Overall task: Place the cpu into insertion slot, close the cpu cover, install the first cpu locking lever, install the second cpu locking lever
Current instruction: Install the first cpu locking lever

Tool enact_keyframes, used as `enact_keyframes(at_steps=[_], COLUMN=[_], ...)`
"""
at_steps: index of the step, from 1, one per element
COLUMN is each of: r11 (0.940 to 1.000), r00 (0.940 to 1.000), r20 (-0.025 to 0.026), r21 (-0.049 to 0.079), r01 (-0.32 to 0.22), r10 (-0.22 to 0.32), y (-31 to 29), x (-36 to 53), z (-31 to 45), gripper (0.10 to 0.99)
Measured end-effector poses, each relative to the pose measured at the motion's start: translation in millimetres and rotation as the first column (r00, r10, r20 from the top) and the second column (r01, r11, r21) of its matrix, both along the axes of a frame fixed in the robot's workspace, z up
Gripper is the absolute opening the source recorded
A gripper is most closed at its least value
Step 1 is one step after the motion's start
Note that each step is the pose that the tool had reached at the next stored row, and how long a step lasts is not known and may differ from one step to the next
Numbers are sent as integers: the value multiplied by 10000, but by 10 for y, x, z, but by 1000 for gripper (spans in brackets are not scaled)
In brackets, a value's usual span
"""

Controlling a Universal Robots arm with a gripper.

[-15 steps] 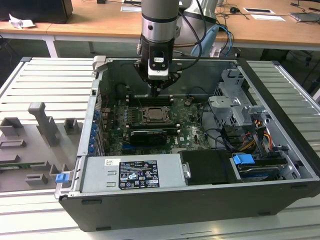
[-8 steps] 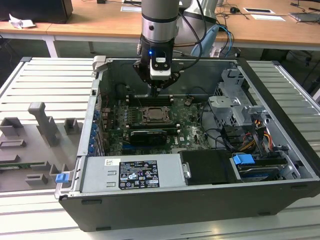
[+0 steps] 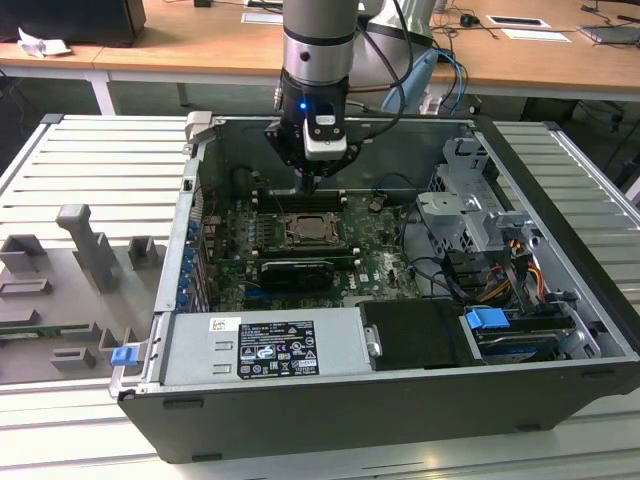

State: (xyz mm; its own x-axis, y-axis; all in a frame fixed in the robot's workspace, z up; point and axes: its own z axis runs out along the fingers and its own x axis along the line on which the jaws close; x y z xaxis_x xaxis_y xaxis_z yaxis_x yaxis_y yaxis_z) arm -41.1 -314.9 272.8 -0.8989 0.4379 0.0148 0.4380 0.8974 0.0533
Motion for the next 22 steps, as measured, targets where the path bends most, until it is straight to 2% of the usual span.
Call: enact_keyframes(at_steps=[6, 10, 12, 15, 16, 21, 22], r11=[9983, 9971, 9922, 9834, 9755, 9531, 9418], r00=[9983, 9971, 9922, 9834, 9755, 9531, 9418], r20=[1, 0, -1, 0, 0, 1, 2], r21=[2, 3, 2, 2, 2, 2, 2], r01=[-575, -766, -1245, -1816, -2200, -3027, -3362], r10=[575, 766, 1245, 1816, 2200, 3027, 3362], y=[-1, -1, -1, -1, -1, -1, -1], x=[-17, -88, -89, -89, -89, -89, -89], z=[-1, -1, -2, -3, -4, -7, -9], gripper=[149, 149, 149, 149, 149, 149, 149])
